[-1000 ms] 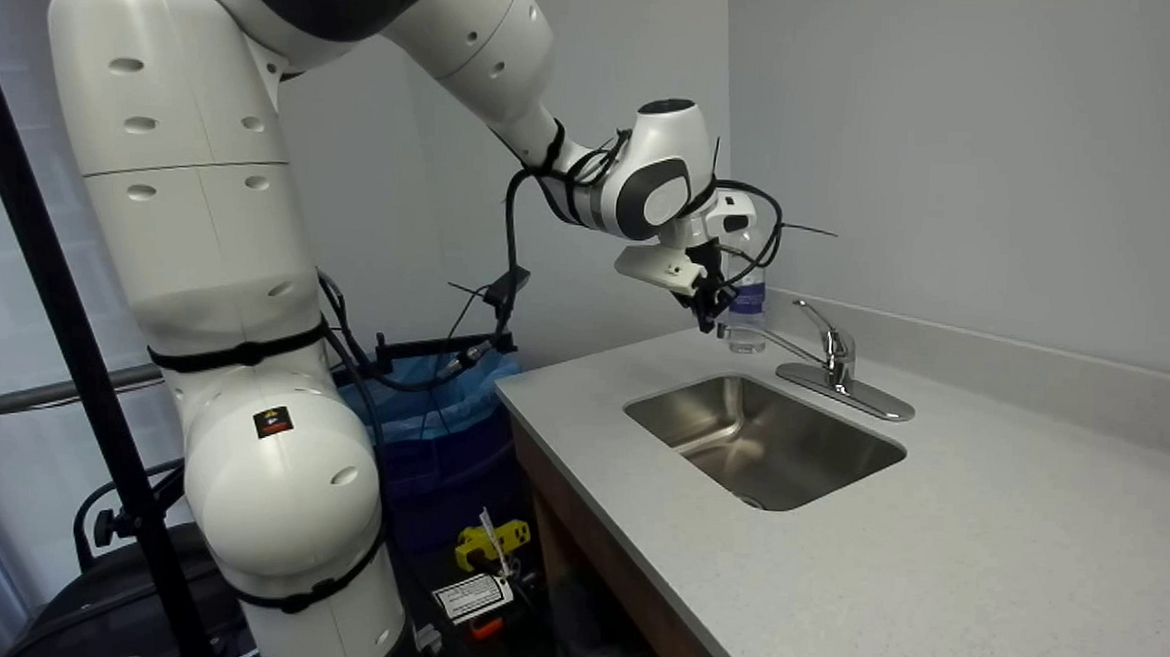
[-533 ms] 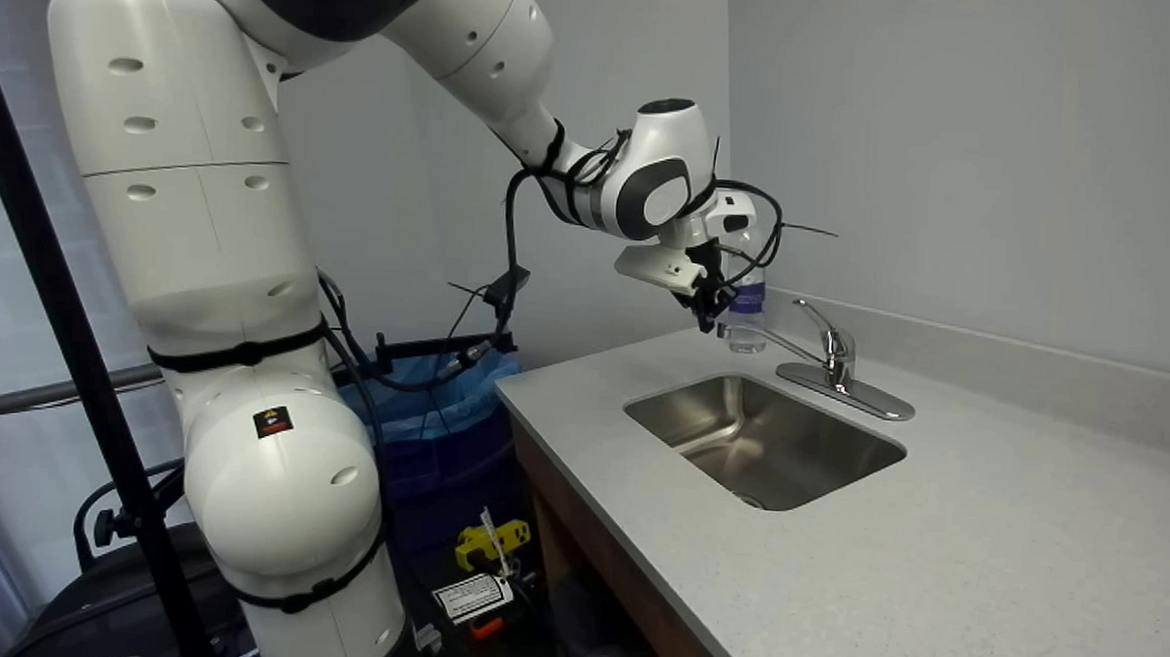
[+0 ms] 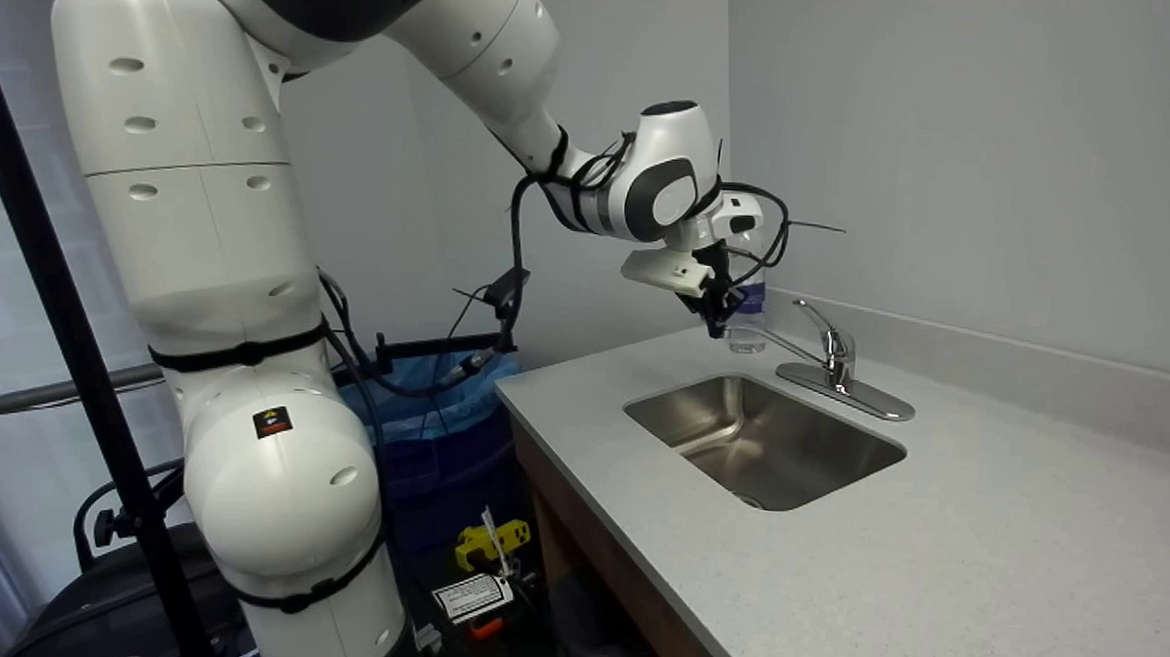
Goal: Push the faucet to the left
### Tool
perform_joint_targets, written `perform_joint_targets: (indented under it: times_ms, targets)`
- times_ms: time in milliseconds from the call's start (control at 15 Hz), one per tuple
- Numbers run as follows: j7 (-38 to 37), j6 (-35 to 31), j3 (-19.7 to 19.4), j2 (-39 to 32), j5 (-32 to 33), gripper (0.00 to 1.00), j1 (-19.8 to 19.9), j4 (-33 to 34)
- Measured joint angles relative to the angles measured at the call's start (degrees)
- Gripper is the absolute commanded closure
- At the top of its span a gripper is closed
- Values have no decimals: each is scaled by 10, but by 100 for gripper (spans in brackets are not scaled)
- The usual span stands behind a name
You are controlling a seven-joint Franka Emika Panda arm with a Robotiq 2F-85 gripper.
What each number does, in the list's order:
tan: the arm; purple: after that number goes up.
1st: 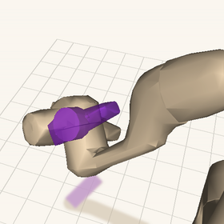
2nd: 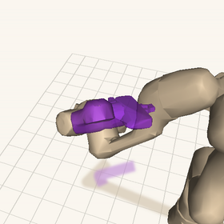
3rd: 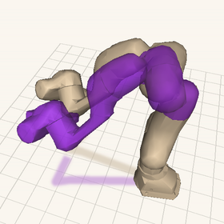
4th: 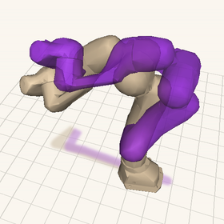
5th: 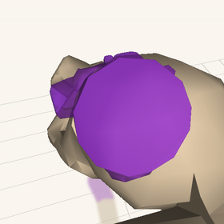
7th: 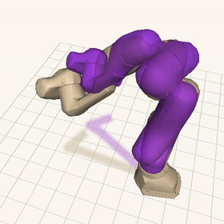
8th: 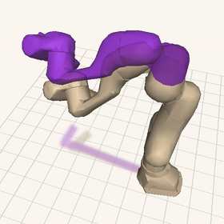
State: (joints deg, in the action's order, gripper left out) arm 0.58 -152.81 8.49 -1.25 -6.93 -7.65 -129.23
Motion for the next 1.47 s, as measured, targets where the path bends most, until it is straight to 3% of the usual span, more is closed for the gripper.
perform_joint_targets:
  times_ms: [667, 1467]
  targets:
    - [-104, -8, -9, -55, 74, 100, -4, 43]
    - [-241, -120, -16, -167, 82, 100, -52, 145]
